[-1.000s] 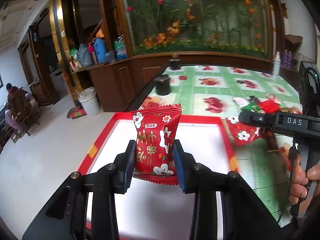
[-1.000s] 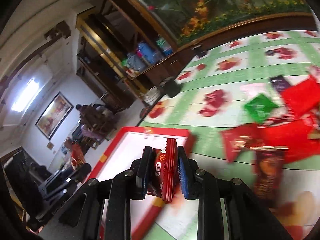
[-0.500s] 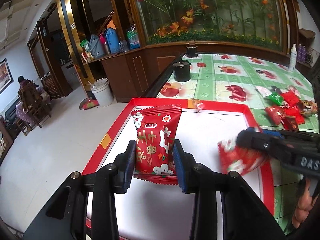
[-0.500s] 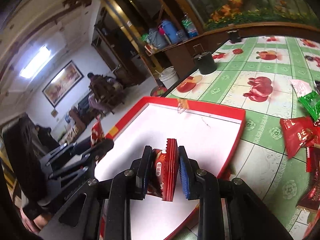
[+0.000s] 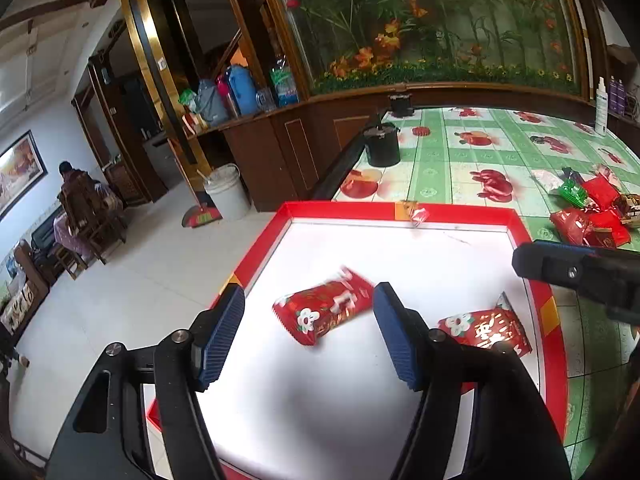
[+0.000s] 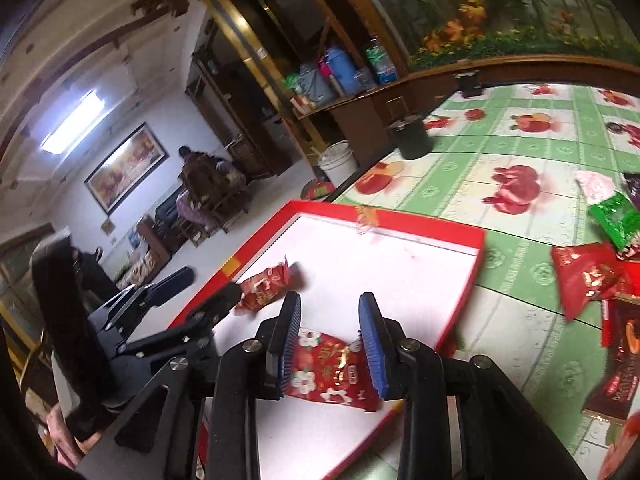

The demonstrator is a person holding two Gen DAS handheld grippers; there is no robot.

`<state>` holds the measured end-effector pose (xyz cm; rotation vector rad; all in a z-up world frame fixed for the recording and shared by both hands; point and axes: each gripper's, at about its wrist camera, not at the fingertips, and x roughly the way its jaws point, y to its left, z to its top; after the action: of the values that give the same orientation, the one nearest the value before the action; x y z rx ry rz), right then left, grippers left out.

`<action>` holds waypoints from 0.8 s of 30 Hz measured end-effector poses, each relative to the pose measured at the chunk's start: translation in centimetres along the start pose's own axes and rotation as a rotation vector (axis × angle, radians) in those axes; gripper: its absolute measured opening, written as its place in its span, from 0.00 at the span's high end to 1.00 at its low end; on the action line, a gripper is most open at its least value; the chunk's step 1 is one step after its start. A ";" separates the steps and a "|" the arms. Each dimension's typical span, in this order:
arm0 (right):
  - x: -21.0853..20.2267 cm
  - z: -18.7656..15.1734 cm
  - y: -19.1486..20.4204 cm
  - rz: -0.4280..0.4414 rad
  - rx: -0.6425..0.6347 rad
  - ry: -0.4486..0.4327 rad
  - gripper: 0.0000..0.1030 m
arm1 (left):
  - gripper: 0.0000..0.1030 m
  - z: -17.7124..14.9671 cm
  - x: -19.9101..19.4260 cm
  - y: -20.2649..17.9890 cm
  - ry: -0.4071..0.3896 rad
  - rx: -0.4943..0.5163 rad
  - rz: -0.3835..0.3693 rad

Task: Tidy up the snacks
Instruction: 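Carry both packets to the white tray and open both grippers, then return both grippers to the snack pile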

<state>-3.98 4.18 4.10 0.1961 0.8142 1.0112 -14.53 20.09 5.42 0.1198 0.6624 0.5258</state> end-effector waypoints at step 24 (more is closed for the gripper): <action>-2.0 0.8 -1.8 -0.019 0.092 -0.039 0.56 | 0.22 0.8 -1.0 -1.3 -0.002 0.030 0.009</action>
<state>-2.75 1.76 4.83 0.2857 0.8258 0.9506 -14.14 18.53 6.20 0.1515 0.6680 0.5249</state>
